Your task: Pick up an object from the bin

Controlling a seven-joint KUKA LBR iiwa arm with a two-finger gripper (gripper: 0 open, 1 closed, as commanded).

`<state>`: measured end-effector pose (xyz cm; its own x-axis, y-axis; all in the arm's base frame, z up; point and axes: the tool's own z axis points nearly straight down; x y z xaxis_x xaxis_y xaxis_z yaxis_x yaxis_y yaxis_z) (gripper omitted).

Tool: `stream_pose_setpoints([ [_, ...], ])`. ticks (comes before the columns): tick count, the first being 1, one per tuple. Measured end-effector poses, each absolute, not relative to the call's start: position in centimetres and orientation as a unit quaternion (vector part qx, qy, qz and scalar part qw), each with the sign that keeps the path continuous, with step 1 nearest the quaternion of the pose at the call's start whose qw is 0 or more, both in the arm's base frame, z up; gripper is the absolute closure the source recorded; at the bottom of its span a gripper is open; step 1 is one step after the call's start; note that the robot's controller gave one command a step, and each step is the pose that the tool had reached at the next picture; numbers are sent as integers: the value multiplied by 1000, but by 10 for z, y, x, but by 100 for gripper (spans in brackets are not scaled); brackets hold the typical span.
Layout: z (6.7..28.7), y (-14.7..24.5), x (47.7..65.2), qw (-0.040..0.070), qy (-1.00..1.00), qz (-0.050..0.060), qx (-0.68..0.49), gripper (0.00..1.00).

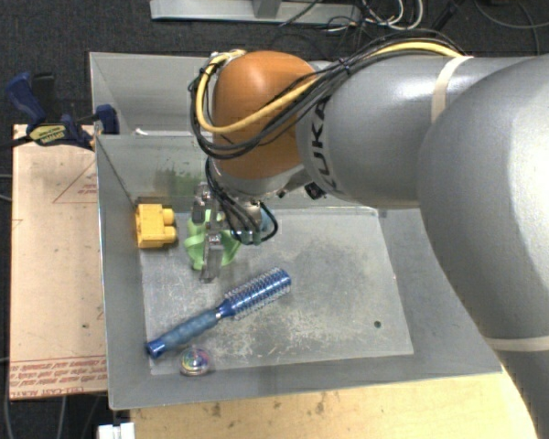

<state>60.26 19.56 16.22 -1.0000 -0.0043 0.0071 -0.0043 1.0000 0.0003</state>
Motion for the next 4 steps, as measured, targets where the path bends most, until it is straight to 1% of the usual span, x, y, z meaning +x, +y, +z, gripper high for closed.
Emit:
stream_pose_setpoints([
  [1, 67, 146, 642, 1, -997, 0, 71, 0],
  [2, 70, 85, 634, 0, -1000, 0, 10, 0],
  [3, 70, 55, 615, -1, -999, -1, -53, 0],
  [4, 71, 55, 616, -1, -999, -1, -53, 0],
])
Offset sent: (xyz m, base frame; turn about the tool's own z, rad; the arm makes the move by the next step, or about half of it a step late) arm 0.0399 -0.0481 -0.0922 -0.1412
